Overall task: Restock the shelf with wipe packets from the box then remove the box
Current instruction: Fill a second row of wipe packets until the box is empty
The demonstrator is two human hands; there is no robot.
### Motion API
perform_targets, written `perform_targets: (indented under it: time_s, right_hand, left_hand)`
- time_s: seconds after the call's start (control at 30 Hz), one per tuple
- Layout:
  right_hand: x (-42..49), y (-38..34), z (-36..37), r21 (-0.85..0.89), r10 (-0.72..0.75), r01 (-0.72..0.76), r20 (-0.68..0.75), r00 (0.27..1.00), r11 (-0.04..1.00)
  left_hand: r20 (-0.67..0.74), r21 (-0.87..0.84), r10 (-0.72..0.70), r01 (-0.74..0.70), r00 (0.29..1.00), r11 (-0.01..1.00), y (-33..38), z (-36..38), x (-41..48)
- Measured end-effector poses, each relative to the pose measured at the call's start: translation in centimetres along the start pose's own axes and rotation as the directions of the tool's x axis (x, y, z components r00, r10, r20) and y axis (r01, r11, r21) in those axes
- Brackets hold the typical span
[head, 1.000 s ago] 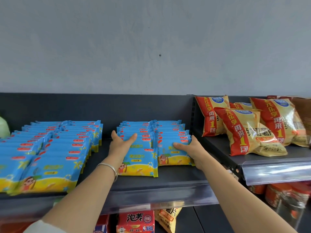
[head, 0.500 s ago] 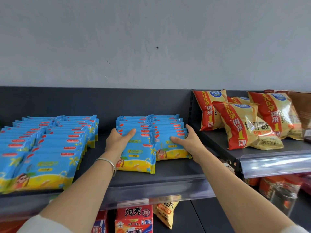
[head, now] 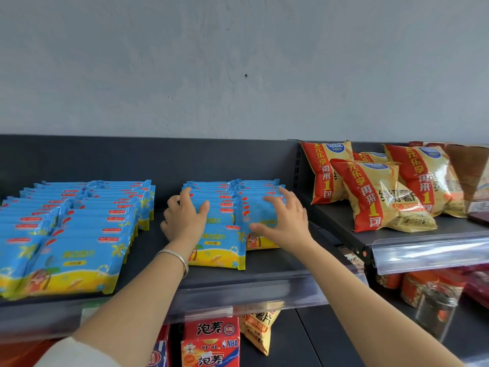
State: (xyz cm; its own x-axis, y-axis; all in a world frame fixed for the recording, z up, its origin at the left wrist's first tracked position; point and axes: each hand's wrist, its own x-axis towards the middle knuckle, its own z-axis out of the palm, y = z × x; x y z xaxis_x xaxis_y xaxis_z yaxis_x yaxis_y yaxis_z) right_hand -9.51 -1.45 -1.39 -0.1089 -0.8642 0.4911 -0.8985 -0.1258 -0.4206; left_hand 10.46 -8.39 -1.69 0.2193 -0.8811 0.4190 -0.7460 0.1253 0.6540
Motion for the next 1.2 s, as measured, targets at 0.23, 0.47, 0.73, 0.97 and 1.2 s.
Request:
perform_targets:
  time_s: [0.23, 0.47, 0.73, 0.97, 1.2]
  right_hand:
    - [-0.9, -2.9, 1.1, -0.22, -0.21, 0.26, 0.225, 0.951, 0.94]
    - [-0.1, -3.4, 2.3, -0.3, -0.174, 0.215, 0.158, 0.972, 0.929]
    - [0.0, -3.2, 3.0, -0.353, -0.204, 0.223, 0.092, 0.975, 0.909]
    - [0.1, -2.2, 2.3, -0.266, -0.221, 0.215, 0.005, 0.975, 0.94]
    - [0.0, -2.3, 2.1, -0.259, -0.225, 0.206, -0.045, 0.973, 0.944]
  left_hand:
    - [-0.031, -0.008, 0.027, -0.027, 0.999, 1.0, 0.0, -0.3, 0.2]
    - [0.239, 0.177, 0.377, -0.422, 0.895, 0.889, -0.6, -2.3, -1.2]
    - [0.314, 0.437, 0.516, -0.604, 0.797, 0.666, -0.9, -2.2, -2.2]
    - [0.382, 0.389, 0.557, -0.675, 0.738, 0.627, -0.6, -1.8, -1.6]
    - [0.42, 0.373, 0.584, -0.719, 0.695, 0.587, 0.0, -2.1, -1.8]
